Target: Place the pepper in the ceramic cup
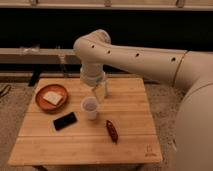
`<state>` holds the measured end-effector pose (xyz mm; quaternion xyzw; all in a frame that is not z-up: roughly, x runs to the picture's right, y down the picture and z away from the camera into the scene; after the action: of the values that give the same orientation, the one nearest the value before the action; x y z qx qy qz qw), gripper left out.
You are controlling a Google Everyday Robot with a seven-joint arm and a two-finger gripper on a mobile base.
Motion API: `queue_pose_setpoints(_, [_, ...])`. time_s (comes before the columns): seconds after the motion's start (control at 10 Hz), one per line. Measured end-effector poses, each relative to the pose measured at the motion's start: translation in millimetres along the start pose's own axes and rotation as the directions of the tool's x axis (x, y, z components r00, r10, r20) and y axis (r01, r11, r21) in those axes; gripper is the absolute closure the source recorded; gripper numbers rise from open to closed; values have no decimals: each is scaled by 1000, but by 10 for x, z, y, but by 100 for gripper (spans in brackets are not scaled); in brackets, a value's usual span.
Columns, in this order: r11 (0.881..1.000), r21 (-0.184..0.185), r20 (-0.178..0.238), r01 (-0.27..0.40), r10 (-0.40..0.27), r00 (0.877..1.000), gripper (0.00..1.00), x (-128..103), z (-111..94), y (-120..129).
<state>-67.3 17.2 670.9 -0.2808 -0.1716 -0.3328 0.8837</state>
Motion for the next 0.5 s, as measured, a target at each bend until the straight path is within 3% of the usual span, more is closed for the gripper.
queue_pose_setpoints(0.5, [1000,-2,1,-1,1,1000,20,5,9,4])
